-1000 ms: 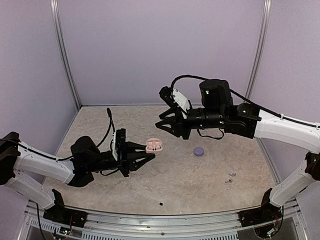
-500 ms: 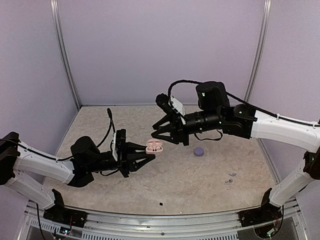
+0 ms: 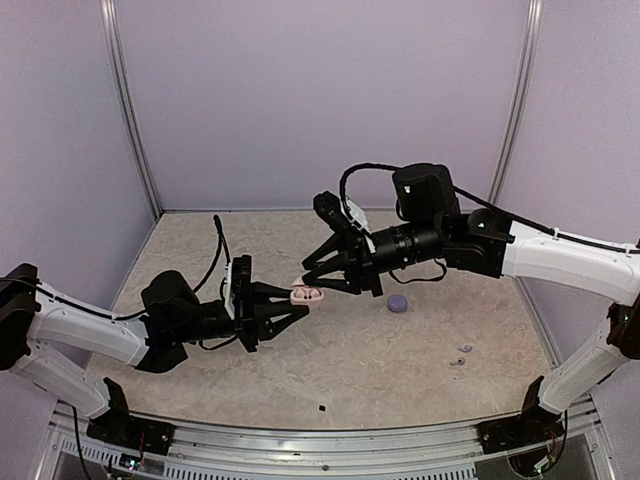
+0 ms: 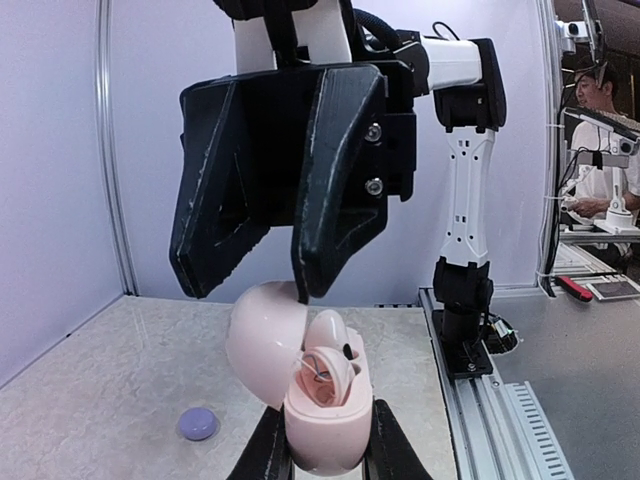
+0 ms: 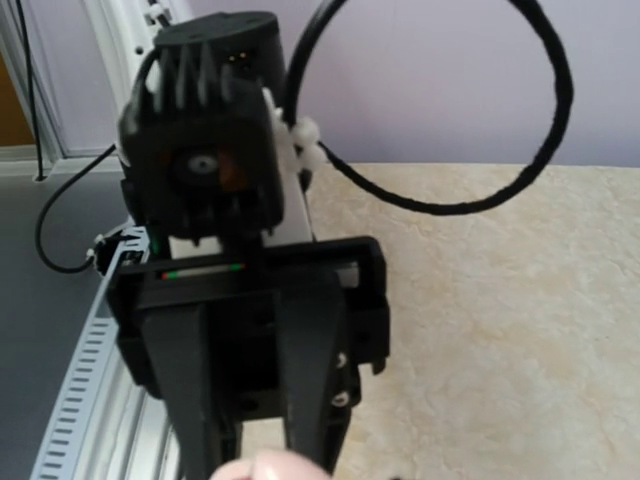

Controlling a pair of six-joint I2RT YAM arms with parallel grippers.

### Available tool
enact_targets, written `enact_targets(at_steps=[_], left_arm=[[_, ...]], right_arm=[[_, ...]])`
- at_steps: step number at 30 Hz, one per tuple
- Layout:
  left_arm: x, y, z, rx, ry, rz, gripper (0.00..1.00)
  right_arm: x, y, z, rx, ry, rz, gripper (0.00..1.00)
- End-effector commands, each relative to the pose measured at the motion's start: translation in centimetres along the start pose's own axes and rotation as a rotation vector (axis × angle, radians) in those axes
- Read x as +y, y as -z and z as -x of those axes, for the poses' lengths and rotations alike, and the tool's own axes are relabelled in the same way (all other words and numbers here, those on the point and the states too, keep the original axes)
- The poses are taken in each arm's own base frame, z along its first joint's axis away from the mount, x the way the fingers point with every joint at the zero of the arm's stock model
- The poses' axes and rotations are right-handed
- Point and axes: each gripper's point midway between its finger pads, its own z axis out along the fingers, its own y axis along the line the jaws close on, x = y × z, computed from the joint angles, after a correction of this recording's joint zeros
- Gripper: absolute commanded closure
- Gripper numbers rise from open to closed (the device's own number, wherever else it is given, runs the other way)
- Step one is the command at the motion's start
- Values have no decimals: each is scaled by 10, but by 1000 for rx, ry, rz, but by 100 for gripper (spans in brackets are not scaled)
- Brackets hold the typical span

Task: Insert the wireless bluetooth earbuds into the charging case
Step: Close the charging case with the earbuds.

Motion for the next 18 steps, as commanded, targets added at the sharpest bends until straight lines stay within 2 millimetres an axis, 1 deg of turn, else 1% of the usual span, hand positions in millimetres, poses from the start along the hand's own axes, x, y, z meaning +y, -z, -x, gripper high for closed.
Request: enact_targets(at_steps=[1, 5, 8, 10, 13, 16, 18], left_arm=[[-3, -3, 23, -75, -43, -29, 98], [-11, -4, 21, -70, -55, -64, 98], [-9, -5, 20, -64, -54, -54, 99], [-11, -4, 21, -66, -55, -57, 98], [-14, -4, 20, -62, -63, -67, 98], [-21, -6, 19, -54, -92, -89, 98], [-24, -7, 19, -54, -99, -101, 98]], right_arm=[[0, 12, 8, -22, -13, -21, 70], [-3, 19, 15, -43, -6, -26, 70], [2, 18, 15, -43, -9, 4, 70], [-3, 17, 13, -35, -20, -19, 70], [-21, 21, 11, -25, -29, -120, 70], [-50, 25, 2, 11, -60, -269, 70], [-59, 25, -4, 32, -67, -308, 70]])
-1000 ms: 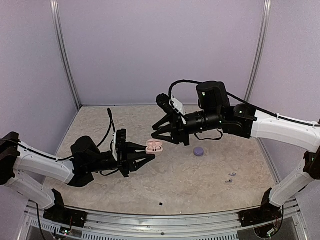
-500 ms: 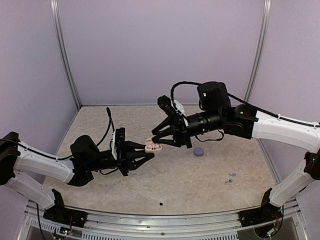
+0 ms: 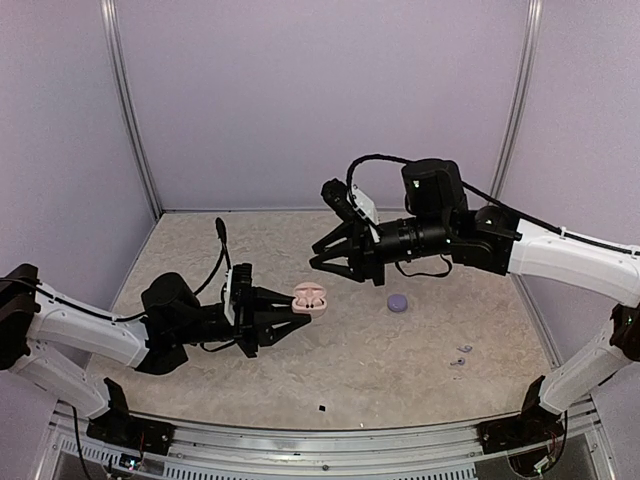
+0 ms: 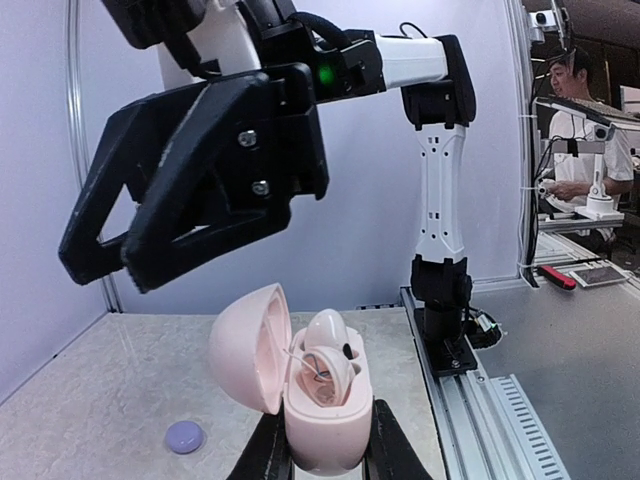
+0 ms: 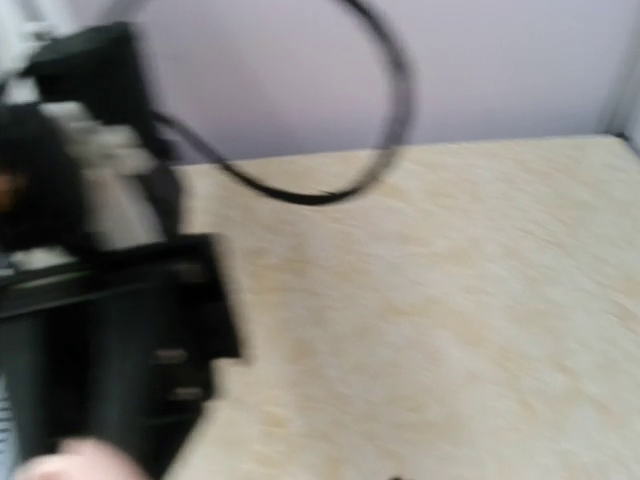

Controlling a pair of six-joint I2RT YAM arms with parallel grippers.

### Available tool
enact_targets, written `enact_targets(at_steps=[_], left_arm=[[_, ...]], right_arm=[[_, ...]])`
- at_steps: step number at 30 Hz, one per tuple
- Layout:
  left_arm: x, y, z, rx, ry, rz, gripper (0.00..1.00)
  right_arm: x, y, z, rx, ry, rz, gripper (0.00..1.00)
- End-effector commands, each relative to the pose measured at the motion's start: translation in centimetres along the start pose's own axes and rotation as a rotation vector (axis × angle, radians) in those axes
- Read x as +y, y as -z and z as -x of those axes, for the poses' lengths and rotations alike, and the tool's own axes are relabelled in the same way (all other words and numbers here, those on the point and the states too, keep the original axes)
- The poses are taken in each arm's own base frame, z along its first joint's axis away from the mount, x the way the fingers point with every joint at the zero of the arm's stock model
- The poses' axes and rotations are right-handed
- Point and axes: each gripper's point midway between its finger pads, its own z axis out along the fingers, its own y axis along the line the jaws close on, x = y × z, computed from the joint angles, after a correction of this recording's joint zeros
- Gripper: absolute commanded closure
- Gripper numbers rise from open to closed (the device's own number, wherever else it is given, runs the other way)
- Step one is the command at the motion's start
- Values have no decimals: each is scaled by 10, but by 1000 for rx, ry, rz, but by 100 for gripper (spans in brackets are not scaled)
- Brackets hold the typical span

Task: Insert the wireless bluetooth earbuds into the charging case
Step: Close the charging case with the earbuds.

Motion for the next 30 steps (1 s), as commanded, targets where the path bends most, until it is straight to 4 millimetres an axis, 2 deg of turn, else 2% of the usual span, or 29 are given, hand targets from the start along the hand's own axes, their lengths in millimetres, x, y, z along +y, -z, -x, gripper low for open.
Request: enact_targets(at_steps=[1, 6, 19, 30], left_arm=[[-8, -6, 17, -41, -63, -38, 98], [-8, -6, 20, -44, -59, -32, 98], [4, -6, 19, -37, -21, 5, 98], [12, -4, 17, -42, 21, 27, 98]], right_arm=[[-32, 4, -6, 32, -26, -156, 69], [-16, -5, -18, 54, -25, -41, 70], [29, -14, -22, 56, -4, 185, 72], [38, -7, -10, 27, 29, 197, 72]])
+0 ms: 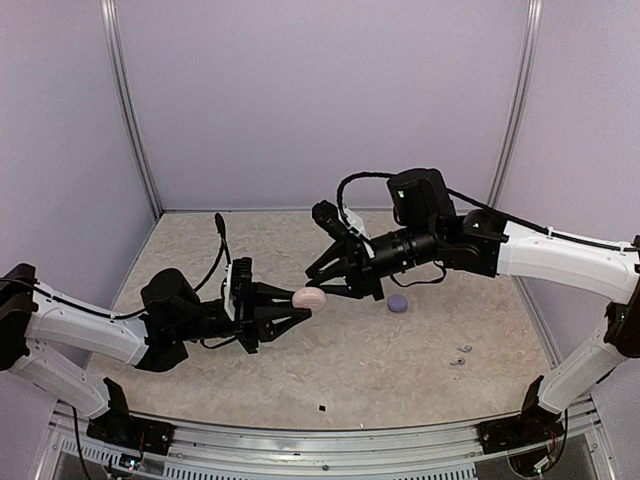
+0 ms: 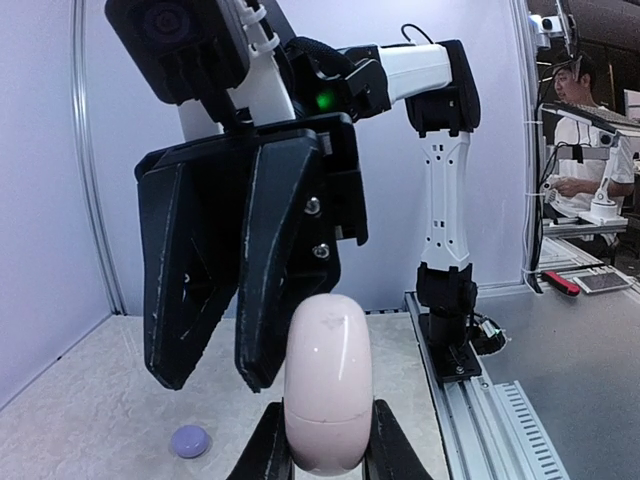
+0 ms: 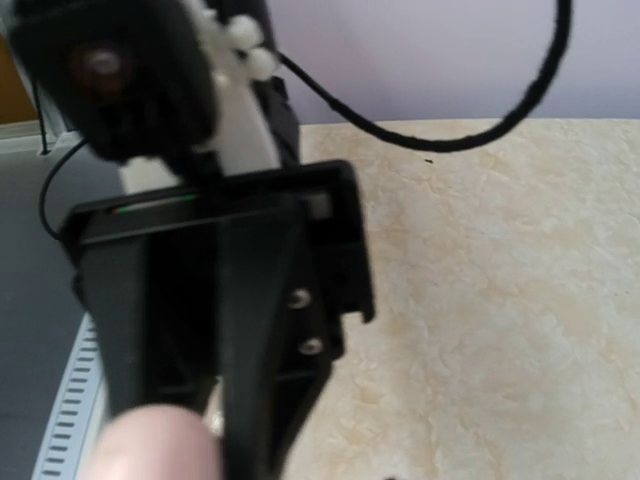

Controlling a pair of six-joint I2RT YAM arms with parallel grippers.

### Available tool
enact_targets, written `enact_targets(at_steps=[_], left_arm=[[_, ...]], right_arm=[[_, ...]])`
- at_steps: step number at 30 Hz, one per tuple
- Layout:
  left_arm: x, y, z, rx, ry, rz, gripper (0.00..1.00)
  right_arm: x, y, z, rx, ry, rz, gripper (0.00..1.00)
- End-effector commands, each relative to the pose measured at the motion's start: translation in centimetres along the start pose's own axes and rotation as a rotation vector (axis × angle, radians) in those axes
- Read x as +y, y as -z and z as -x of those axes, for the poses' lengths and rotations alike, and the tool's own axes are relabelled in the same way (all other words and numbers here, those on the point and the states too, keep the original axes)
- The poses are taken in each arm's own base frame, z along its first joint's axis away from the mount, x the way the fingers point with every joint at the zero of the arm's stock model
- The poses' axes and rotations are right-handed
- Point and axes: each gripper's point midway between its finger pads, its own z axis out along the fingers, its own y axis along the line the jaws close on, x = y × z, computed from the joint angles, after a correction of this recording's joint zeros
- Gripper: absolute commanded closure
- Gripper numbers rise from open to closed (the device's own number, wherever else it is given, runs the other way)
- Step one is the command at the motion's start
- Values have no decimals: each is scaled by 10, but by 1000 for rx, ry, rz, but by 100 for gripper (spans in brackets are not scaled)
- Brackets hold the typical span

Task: Insert the wireless bluetooth earbuds into the charging case
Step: Close the charging case with the earbuds.

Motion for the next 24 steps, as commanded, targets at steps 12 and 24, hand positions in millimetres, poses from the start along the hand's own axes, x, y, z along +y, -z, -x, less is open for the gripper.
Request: enact_targets(at_steps=[12, 24], left_arm=[[24, 0, 9, -37, 90, 61, 98], [93, 10, -30, 84, 359, 263, 99]], right_arm=[[7, 5, 11, -8, 55, -44, 71], [-78, 75, 4, -92, 8, -577, 61]])
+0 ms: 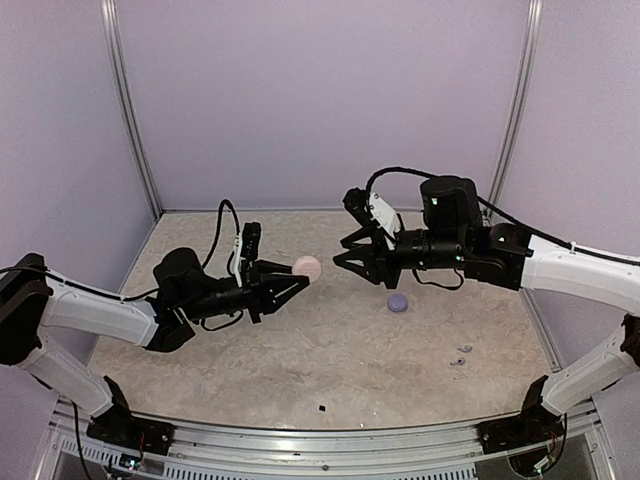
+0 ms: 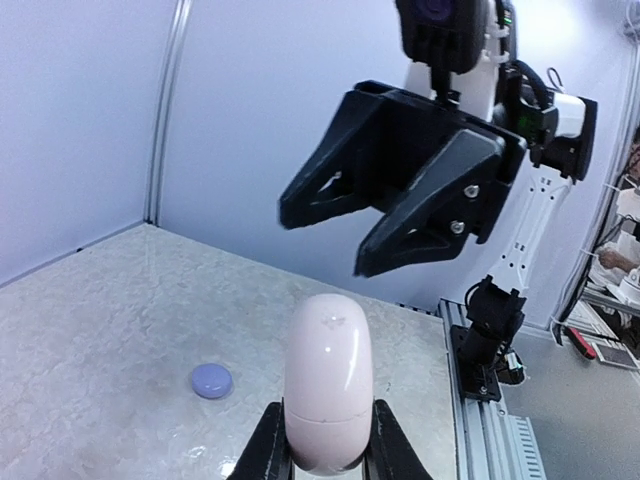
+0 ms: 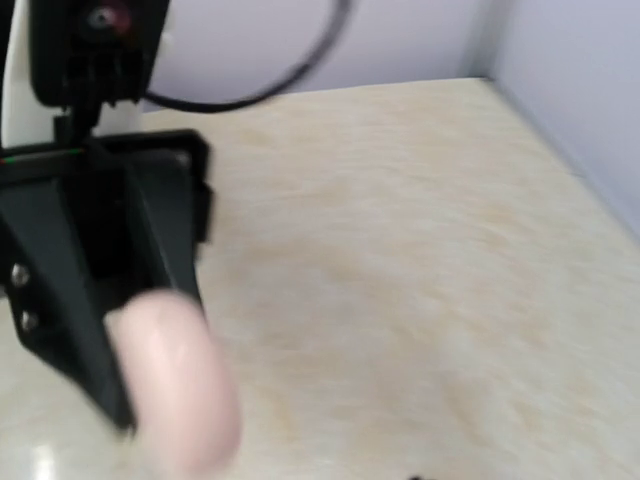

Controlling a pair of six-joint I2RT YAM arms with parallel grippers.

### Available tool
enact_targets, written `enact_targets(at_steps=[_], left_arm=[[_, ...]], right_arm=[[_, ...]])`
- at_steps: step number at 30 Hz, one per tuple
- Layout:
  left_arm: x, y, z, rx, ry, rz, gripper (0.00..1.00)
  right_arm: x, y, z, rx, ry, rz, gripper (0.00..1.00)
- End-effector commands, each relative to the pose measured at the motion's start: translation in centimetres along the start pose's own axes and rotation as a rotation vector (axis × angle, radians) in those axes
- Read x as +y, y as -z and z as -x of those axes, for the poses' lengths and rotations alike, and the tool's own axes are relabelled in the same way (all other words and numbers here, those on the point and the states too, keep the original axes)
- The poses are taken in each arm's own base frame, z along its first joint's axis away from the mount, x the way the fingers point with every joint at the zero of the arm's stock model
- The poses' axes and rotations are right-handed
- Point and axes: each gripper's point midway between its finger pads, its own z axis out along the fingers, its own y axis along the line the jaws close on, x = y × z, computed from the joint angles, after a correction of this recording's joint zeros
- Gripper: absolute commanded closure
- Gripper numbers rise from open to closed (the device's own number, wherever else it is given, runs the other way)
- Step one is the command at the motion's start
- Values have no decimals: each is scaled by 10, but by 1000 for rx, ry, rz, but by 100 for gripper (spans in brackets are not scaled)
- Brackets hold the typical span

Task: Insert the wireless bluetooth earbuds into the charging case
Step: Close the charging case with the earbuds, then place the charging case with the earbuds at the center of the board.

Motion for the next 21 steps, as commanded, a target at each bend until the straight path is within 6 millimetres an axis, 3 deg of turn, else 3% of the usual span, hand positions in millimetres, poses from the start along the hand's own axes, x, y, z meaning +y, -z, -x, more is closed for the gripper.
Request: enact_targets(at_steps=[1, 6, 11, 17, 21], left_arm=[[40, 6, -1, 8, 127, 139, 99], [106, 13, -10, 53, 338, 331, 100], [184, 38, -50, 172, 545, 610, 100], [238, 58, -77, 242, 659, 718, 100], [267, 74, -113, 347, 715, 849, 100]], right_arm=[[-43, 31, 16, -96, -29, -224, 59], [-64, 43, 1, -90, -86, -308, 52], [-75, 54, -9, -138, -157, -352, 42], [-80, 59, -25, -143, -207, -389, 32], [-82, 60, -34, -126, -230, -408, 23]])
